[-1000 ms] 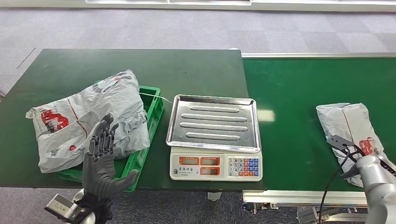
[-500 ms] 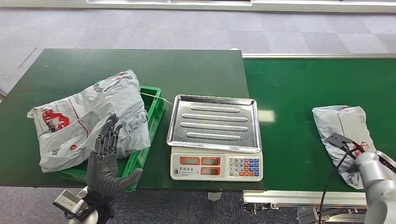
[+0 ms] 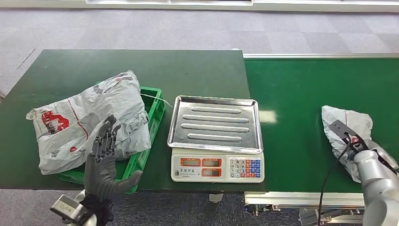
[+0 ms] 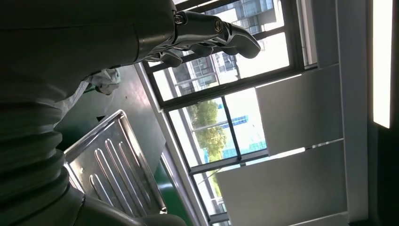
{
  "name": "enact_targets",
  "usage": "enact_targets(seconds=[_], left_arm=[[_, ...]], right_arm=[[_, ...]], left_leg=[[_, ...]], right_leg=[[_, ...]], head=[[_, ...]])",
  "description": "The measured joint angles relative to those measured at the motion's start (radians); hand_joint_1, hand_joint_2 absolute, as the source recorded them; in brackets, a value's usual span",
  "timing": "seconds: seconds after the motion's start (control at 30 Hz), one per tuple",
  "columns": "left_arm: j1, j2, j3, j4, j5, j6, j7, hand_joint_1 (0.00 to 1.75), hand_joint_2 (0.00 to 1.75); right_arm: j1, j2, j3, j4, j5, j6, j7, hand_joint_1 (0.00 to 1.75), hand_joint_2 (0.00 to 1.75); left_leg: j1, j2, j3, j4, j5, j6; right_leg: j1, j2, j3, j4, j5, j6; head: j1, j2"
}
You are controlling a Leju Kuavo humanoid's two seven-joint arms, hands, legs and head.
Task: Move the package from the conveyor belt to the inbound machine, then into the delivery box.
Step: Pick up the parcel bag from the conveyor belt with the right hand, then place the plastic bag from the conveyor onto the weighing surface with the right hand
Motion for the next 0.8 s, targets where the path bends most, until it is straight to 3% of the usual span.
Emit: enact_targets(seconds=[0.17,0.23,0.3,0.4,0.53,0.67,0.8], left_arm=[[0.035,-0.001,0.016,-0.062,0.000,0.025,0.009,0.00,1.75],[0.039,-0.002,0.017,-0.076,-0.002,0.033,0.010,0.00,1.75],[0.040,-0.002,0.017,-0.081,-0.005,0.041,0.010,0.00,1.75],[0.029,-0.001,0.017,-0.077,-0.005,0.045,0.002,0.00,1.75],[-0.025,0.002,0.017,-0.038,-0.001,0.027,-0.022,0.00,1.75],[-0.065,0.005,0.017,0.000,-0.005,0.018,-0.029,0.00,1.75],[-0.080,0.011,0.018,0.012,-0.004,0.018,-0.021,0.00,1.75]], right_arm=[[-0.051,0.066,-0.045,-0.085,-0.208,-0.304,-0.424,1.75,1.75],[-0.049,0.108,-0.050,-0.166,-0.333,-0.374,-0.545,1.75,1.75],[-0.018,0.155,-0.034,-0.292,-0.464,-0.409,-0.614,1.75,1.75],[0.060,0.212,0.057,-0.521,-0.524,-0.381,-0.622,1.75,1.75],[0.134,0.246,0.309,-0.750,-0.370,-0.242,-0.570,1.75,1.75],[0.124,0.265,0.561,-0.802,-0.306,-0.048,-0.531,1.75,1.75],[0.077,0.280,0.745,-0.761,-0.296,0.073,-0.521,1.75,1.75]], left_leg=[[0.000,0.000,0.001,0.000,0.001,0.000],[0.001,-0.001,0.001,0.000,0.001,0.000],[0.002,-0.003,0.001,0.000,0.002,-0.001],[0.003,-0.002,0.001,-0.001,0.002,-0.001],[0.003,0.006,0.003,-0.002,0.000,-0.003],[0.004,0.006,0.003,-0.002,0.002,-0.005],[0.004,0.004,0.003,-0.002,0.003,-0.005]], right_leg=[[0.001,0.000,0.000,0.000,0.000,0.000],[0.002,-0.002,0.000,0.000,0.000,0.000],[0.003,-0.003,0.001,0.000,-0.001,-0.001],[0.003,-0.002,0.000,0.000,-0.001,-0.001],[0.003,0.006,-0.002,0.000,0.000,-0.003],[0.004,0.007,-0.001,0.000,0.001,-0.004],[0.004,0.004,-0.001,0.000,0.001,-0.004]], head=[[0.000,0.000],[0.000,0.000],[0.000,0.000],[0.000,0.000],[0.000,0.000],[0.000,0.000],[0.000,0.000]])
